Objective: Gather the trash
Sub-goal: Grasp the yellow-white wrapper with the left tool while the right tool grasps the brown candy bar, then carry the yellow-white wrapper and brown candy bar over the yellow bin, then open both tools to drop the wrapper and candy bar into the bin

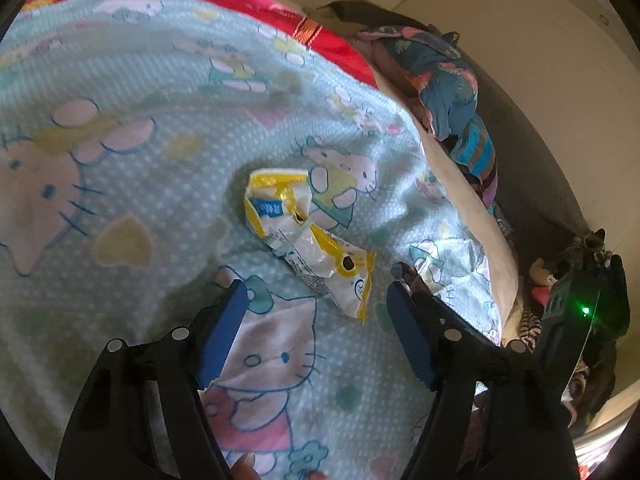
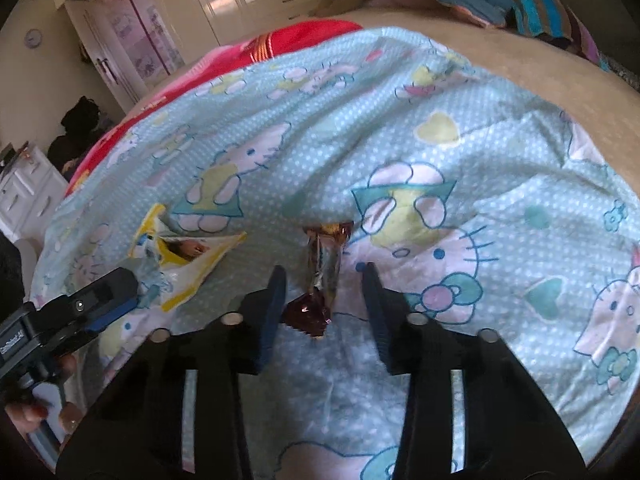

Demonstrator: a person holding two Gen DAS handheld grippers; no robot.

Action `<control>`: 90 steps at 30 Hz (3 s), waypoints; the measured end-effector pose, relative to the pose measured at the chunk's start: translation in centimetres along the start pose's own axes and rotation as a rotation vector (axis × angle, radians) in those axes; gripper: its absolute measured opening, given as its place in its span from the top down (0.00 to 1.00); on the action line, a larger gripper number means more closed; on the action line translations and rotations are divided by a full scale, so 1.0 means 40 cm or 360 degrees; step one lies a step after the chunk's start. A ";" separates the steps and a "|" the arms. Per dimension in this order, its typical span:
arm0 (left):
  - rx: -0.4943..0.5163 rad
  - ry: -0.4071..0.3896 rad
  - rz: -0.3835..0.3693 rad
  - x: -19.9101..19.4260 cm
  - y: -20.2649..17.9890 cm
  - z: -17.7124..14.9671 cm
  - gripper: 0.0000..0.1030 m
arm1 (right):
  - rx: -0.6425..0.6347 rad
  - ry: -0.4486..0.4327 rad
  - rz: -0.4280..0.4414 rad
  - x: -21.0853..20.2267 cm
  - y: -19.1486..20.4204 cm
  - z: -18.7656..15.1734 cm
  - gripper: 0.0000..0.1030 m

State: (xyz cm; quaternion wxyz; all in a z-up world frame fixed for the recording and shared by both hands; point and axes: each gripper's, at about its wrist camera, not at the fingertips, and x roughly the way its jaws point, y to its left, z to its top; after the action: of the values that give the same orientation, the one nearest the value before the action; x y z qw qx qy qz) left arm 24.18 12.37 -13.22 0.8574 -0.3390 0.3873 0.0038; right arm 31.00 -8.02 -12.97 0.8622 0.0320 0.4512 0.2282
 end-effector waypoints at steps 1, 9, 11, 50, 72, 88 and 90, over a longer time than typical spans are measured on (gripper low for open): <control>-0.0003 0.0006 -0.0005 0.007 -0.001 0.000 0.33 | -0.0001 0.0011 0.0007 0.004 -0.002 -0.004 0.84; -0.0039 0.0009 0.0004 0.064 -0.023 0.010 0.37 | 0.0020 -0.0026 0.0078 -0.055 -0.029 -0.070 0.85; -0.0046 0.0004 0.0028 0.080 -0.028 0.013 0.50 | 0.0025 -0.0040 0.0087 -0.085 -0.037 -0.090 0.85; 0.0750 -0.0068 -0.0380 -0.235 -0.431 -0.234 0.67 | 0.0211 -0.0492 -0.0053 -0.581 -0.207 -0.288 0.85; 0.1132 0.0048 -0.0489 -0.254 -0.592 -0.420 0.67 | 0.0331 -0.0497 -0.0307 -0.700 -0.378 -0.393 0.85; 0.1400 0.0262 -0.0492 -0.183 -0.668 -0.581 0.67 | 0.0430 -0.0437 -0.0370 -0.714 -0.468 -0.456 0.85; 0.1424 0.0289 -0.0494 -0.171 -0.673 -0.600 0.67 | 0.0441 -0.0431 -0.0374 -0.715 -0.477 -0.461 0.85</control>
State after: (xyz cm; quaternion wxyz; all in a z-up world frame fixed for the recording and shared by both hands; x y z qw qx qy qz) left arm 10.76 -20.62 -4.38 0.8722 0.0105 0.3692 -0.3208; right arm 9.35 -39.92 -7.03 0.9229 0.1278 0.3590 0.0556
